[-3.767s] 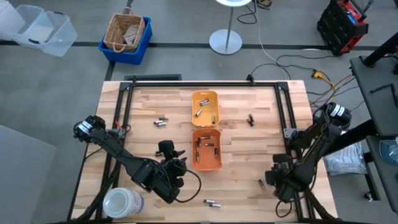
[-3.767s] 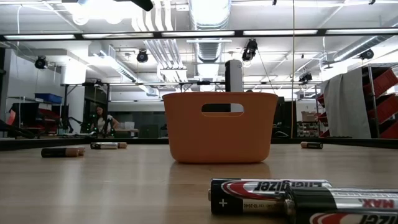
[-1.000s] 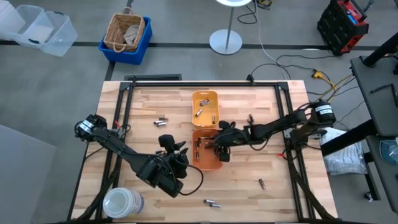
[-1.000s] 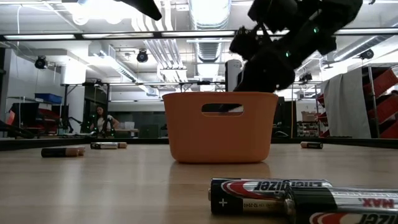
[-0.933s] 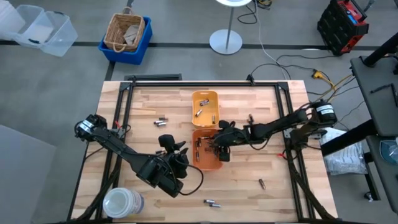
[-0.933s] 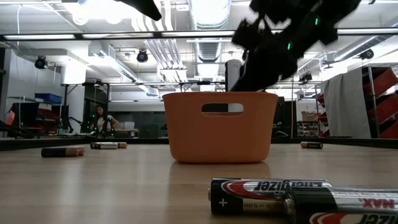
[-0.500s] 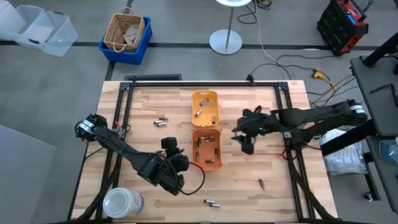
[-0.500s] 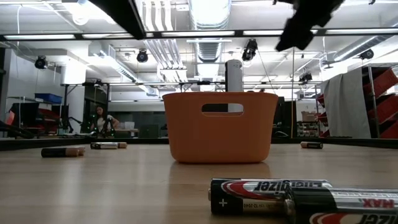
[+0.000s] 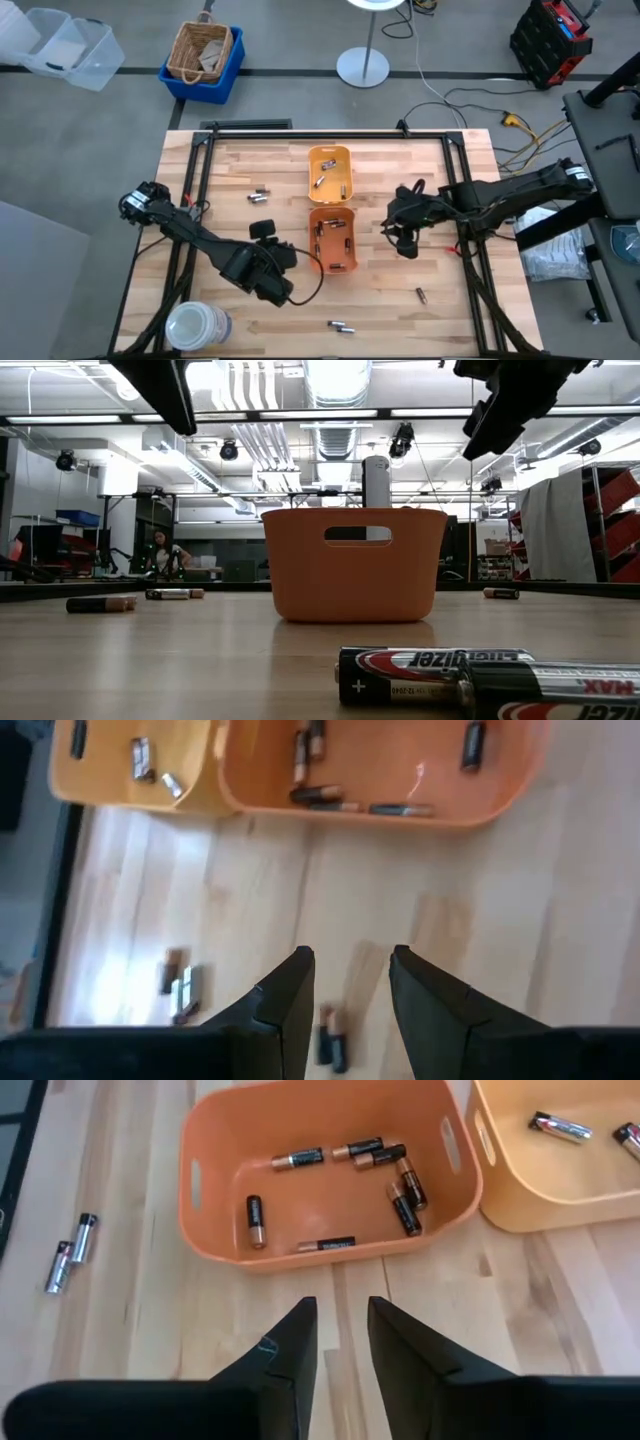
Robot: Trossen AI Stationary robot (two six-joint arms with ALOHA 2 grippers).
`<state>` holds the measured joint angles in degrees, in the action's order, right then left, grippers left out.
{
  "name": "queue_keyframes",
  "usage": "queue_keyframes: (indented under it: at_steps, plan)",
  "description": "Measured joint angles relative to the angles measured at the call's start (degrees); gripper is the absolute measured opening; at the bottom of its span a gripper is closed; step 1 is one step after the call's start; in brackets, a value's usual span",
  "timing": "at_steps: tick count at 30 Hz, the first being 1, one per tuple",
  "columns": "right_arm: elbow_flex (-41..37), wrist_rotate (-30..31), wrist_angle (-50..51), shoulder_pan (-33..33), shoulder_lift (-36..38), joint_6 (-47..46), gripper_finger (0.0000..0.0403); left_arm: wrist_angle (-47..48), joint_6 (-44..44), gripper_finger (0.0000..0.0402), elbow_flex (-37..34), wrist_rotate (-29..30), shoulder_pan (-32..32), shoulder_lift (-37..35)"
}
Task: Sort batteries
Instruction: Put the silver battery into the yellow bin
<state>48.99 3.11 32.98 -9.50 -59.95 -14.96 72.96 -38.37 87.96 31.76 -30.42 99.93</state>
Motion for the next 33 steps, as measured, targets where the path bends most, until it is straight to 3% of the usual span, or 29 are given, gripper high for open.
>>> queue_keyframes:
  at_steps: [5,14,18,23,28,33]
  plan:
    - [0.0,0.0,-1.0,0.0,-1.4,2.3,0.0075,1.6,4.6,0.0114,-0.6,-0.7,4.4,-0.2]
    - [-0.4,0.0,-3.1,0.0,-2.1,4.4,0.0091,1.2,13.3,0.0113,-3.1,-9.5,9.4,-1.5]
    - [-1.2,0.0,-5.2,0.0,-2.0,5.9,0.0100,-1.4,11.9,0.0113,-9.6,-12.5,9.2,-5.3]
    - [-1.6,0.0,-6.0,0.0,-2.0,7.0,0.0104,-9.7,10.7,0.0113,-19.6,-11.5,11.0,-12.9]
    - [-2.0,0.0,-8.2,0.0,-2.0,7.4,0.0100,-16.4,10.7,0.0113,-26.7,-9.8,17.2,-19.0]
    - [-2.3,0.0,-8.5,0.0,-2.0,7.5,0.0094,-21.6,14.5,0.0113,-31.3,-9.8,25.4,-20.4]
